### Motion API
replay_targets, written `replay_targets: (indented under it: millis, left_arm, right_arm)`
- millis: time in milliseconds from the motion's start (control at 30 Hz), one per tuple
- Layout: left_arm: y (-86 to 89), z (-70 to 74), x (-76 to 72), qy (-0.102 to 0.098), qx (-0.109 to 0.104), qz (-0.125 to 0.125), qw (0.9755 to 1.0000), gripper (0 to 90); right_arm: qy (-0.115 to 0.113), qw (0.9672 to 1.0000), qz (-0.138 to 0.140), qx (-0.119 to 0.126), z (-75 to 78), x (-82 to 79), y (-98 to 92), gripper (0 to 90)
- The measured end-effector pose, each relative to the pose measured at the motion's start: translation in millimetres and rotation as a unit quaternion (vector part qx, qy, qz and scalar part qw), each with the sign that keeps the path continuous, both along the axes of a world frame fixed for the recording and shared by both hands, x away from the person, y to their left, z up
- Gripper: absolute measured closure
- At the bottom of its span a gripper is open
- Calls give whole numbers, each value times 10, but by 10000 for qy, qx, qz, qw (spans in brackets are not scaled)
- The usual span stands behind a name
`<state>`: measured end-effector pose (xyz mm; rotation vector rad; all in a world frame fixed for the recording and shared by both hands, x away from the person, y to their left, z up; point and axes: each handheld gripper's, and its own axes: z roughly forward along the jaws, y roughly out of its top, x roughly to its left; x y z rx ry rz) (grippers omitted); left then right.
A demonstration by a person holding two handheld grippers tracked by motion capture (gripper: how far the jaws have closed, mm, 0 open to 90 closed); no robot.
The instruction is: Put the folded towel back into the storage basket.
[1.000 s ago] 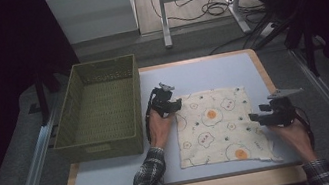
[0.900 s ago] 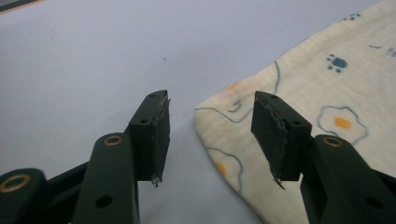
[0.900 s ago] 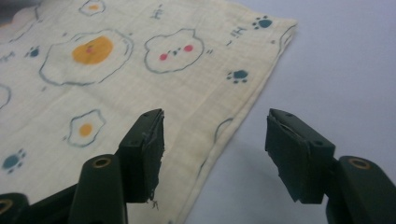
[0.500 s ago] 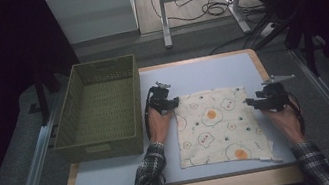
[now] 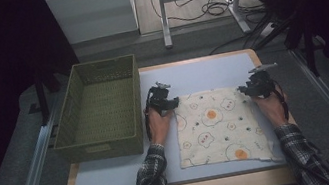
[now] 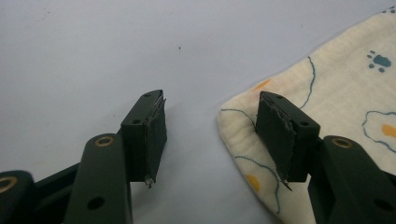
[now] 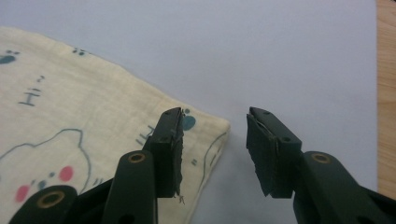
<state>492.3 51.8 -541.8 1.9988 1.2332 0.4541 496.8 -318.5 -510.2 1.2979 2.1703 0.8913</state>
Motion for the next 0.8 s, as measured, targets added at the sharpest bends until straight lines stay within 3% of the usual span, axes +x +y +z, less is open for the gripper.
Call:
replay_targets:
  millis: [100, 167, 333, 367, 433, 500, 633, 800]
  left_arm:
    - [4, 1, 1, 10, -10, -5, 10000, 428]
    - [4, 2, 1, 14, -8, 9, 10000, 432]
    - [11, 6, -4, 1, -12, 66, 10000, 512]
    - [17, 8, -8, -5, -52, 22, 10000, 553]
    - [4, 9, -16, 28, -182, -156, 9997, 716]
    - [-37, 15, -32, 36, -174, -180, 9997, 855]
    - [-27, 36, 2, 69, -210, -163, 9996, 890]
    - [25, 139, 62, -154, -479, 16, 9987, 893]
  right_arm:
    - [114, 9999, 43, -121, -56, 57, 34, 602]
    - [195, 9998, 27, 99, -61, 67, 24, 672]
    - [337, 9990, 37, 292, -56, 72, 22, 865]
    - [368, 9989, 40, 271, -49, 73, 29, 873]
    - [397, 9989, 44, 225, -37, 74, 43, 878]
    - [445, 9986, 65, 271, -20, 68, 53, 880]
    - [300, 9990, 52, 339, 37, 53, 34, 882]
    - [24, 9989, 35, 476, 205, 59, -5, 883]
